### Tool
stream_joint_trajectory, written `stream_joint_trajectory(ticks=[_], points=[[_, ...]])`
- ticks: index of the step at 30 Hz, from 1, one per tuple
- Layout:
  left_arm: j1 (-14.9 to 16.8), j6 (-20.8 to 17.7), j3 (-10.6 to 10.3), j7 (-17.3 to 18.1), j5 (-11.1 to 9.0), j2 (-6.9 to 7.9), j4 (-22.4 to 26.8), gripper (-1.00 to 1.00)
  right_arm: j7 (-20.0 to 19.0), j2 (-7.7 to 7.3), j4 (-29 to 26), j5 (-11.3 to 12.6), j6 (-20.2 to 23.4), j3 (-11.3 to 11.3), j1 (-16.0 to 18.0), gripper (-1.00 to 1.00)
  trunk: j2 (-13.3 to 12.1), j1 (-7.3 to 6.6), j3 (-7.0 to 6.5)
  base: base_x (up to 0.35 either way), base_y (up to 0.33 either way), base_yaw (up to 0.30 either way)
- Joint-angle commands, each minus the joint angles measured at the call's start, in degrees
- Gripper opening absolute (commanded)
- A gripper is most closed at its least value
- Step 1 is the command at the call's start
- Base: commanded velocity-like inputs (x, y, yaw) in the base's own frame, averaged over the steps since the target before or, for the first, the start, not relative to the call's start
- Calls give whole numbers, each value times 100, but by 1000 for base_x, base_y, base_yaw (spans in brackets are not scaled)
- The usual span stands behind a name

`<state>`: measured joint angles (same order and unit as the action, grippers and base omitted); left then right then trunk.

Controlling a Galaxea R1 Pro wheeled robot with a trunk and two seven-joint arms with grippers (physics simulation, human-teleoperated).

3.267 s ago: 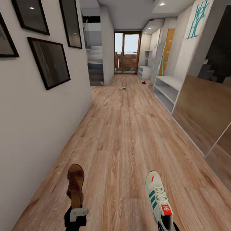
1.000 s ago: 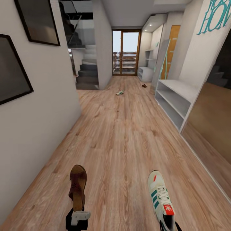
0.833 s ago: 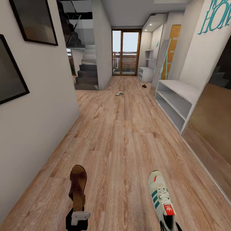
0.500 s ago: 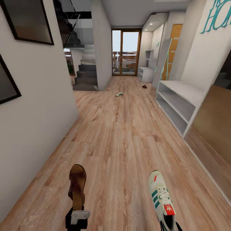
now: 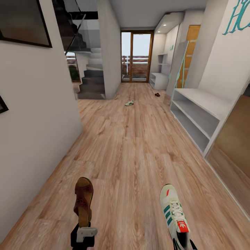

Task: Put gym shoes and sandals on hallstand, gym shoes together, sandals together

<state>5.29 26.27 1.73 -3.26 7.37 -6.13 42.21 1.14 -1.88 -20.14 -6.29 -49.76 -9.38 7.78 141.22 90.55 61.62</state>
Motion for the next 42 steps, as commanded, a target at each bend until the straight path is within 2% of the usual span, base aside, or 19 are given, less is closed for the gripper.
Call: stream_joint_trajectory(ticks=[1,42], points=[[4,12,19,-34,85,-5,0,-100,0,3,3,-56,-16,-38,4,-100,2,2,5,337,0,0],[-2,17,-23,-34,104,-11,-72,-100,9,3,19,-56,-25,-38,4,-100,2,2,5,338,0,0]])
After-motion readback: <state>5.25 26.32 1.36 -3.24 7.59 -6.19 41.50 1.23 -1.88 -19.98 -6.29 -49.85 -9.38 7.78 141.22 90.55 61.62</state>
